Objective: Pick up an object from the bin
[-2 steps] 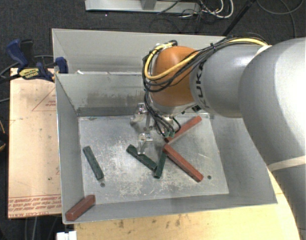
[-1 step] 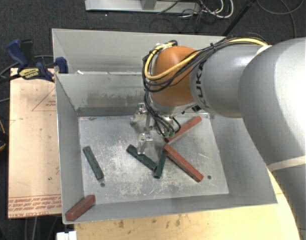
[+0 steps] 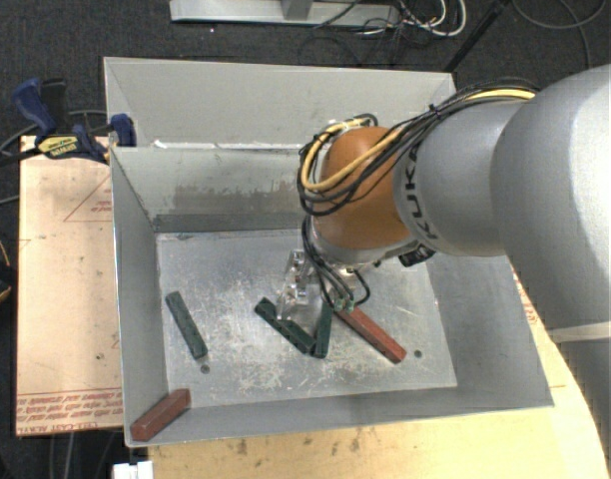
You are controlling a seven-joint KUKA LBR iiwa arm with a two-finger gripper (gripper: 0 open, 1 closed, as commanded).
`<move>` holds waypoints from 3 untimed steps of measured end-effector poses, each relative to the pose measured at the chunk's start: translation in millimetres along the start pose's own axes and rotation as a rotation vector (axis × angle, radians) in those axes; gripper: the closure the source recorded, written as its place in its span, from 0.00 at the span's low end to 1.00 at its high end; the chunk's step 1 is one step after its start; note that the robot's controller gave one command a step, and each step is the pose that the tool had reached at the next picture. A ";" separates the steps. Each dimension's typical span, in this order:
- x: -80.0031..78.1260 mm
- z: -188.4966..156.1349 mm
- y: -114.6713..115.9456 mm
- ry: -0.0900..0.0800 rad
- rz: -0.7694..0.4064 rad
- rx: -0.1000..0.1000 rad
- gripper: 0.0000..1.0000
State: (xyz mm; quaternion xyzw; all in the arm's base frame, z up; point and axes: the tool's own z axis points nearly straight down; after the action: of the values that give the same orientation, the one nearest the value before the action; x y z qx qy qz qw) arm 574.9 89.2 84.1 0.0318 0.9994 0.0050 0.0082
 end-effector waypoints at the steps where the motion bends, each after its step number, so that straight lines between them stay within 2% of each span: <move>1: -0.3 3.3 -1.7 -0.007 0.002 0.002 0.00; 2: -0.3 3.3 -1.7 -0.007 0.003 0.002 0.00; 3: 66.0 -1.0 14.1 0.010 0.201 0.009 1.00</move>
Offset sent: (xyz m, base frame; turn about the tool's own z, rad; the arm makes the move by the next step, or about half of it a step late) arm 0.0000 0.0000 0.0000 0.0000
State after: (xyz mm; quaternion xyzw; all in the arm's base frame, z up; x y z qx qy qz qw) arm 509.8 107.5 84.2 0.1318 0.9913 0.0014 0.0023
